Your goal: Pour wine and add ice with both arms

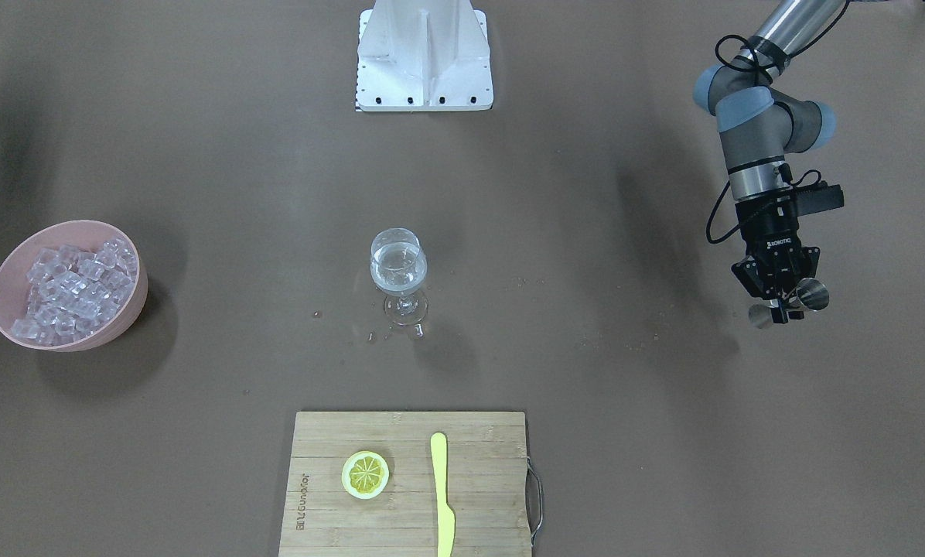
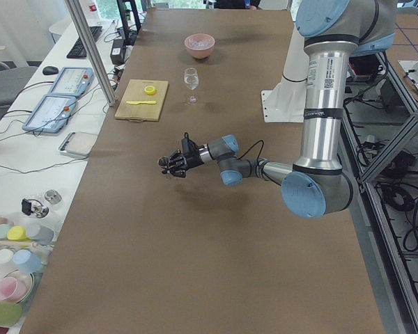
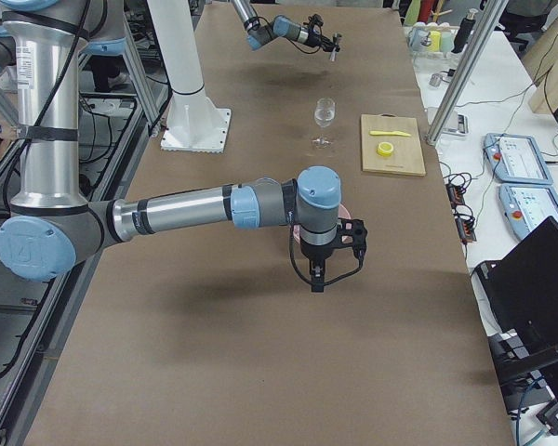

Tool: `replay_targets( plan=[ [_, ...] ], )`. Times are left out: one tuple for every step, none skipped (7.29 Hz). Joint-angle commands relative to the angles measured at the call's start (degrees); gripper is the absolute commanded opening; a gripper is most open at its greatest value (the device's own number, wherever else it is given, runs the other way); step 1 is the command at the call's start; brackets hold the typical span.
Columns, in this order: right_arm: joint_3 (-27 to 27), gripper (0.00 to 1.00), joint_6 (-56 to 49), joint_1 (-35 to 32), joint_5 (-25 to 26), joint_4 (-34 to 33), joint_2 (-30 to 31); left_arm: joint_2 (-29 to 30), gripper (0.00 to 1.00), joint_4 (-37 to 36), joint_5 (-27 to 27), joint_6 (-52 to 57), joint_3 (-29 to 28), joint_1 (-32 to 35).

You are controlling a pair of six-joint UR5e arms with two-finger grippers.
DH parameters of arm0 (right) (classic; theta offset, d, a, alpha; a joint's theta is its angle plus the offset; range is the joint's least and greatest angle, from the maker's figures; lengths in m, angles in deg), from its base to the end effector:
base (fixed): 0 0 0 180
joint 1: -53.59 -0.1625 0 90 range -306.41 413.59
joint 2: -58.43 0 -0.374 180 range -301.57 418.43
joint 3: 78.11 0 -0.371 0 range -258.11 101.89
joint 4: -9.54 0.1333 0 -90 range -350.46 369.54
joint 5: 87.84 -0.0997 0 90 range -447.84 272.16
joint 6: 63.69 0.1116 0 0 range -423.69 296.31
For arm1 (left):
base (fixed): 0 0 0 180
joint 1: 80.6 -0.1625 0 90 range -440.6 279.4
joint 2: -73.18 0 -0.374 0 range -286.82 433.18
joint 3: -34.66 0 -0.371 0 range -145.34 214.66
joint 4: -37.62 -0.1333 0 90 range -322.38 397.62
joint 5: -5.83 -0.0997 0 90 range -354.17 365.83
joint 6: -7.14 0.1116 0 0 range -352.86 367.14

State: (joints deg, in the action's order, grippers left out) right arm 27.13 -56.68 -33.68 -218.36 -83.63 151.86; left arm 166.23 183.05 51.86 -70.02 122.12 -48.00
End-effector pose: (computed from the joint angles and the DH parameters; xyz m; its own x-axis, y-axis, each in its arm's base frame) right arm 0.0392 -0.4545 0.5288 0.7548 -0.0122 0.6559 -0.0454 0.9965 0.0707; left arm 0.3188 -0.4541 0.4951 0.6539 -0.2283 -0.7213 0.7456 0.3561 0.5632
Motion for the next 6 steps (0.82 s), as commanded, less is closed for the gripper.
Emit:
replay_targets(
  plan=[
    [-0.1, 1.0, 0.0, 0.0, 0.0, 0.0, 0.0, 1.4, 0.0, -2.8, -0.4, 0.0, -0.4, -0.5],
    [-0.2, 1.0, -0.1, 0.0, 0.0, 0.0, 0.0, 1.4, 0.0, -2.8, -0.9, 0.0, -0.8, -0.6],
    [-0.1, 1.0, -0.1, 0.0, 0.0, 0.0, 0.0, 1.4, 0.0, -2.8, -0.9, 0.0, -0.7, -0.8],
    [-0.2, 1.0, -0.1, 0.0, 0.0, 0.0, 0.0, 1.4, 0.0, -2.8, -0.9, 0.0, -0.8, -1.4],
    [-0.2, 1.0, -0.1, 0.0, 0.0, 0.0, -0.1, 1.3, 0.08, -2.7, -0.9, 0.3, -1.1, -1.5],
    [-0.2, 1.0, 0.0, 0.0, 0.0, 0.0, -0.1, 1.3, 0.1, -2.7, -0.9, 0.3, -1.1, -2.1]
  ],
)
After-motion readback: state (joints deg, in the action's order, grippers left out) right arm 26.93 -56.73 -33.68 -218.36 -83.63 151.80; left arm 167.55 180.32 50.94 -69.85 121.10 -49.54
